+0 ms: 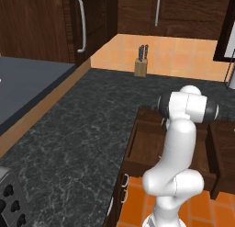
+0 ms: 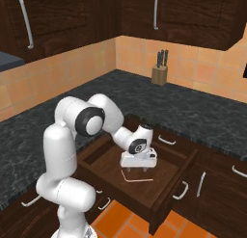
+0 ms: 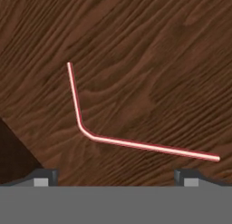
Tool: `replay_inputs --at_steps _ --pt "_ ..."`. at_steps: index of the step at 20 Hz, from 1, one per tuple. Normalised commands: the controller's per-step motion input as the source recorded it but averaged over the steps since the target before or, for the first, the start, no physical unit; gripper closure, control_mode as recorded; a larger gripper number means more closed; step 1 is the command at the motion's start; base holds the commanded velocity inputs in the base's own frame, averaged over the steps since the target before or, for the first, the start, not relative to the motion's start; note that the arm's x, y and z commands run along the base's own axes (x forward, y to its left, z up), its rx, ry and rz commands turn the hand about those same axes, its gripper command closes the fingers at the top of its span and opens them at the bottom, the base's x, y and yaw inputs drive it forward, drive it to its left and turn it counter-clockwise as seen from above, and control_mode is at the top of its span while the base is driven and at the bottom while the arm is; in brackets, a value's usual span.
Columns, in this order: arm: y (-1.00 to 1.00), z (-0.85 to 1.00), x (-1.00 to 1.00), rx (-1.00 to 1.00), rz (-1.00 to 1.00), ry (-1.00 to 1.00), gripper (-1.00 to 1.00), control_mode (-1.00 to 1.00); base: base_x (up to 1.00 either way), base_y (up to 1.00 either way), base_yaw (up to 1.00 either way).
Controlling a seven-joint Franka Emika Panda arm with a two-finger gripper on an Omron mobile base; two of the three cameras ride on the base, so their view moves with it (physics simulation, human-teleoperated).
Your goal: Take a straw from the drawer in front and place it inside the glass cup on the dining counter.
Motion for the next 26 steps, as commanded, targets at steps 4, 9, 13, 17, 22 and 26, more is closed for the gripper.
replay_inputs --at_steps 4,9,13,17,22,26 --pt "0.04 0.03 -0.08 0.00 0.07 -0.08 -1.00 -1.00 0.00 0.00 0.00" --pt "0.00 0.02 0.00 -0.06 0.19 -0.03 -1.00 -1.00 0.00 0.00 0.00" --pt "0.00 -0.08 0.00 -0.09 0.39 -0.01 -1.00 -1.00 0.00 0.00 0.00" --pt "-0.14 -0.13 -0.03 -0.02 0.45 -0.13 -1.00 -1.00 0.00 0.00 0.00" --pt "-0.21 -0.25 0.00 0.07 0.48 -0.11 -1.00 -1.00 0.00 0.00 0.00" --pt "-0.33 -0.15 0.11 0.17 0.49 -0.01 -1.00 -1.00 0.00 0.00 0.00"
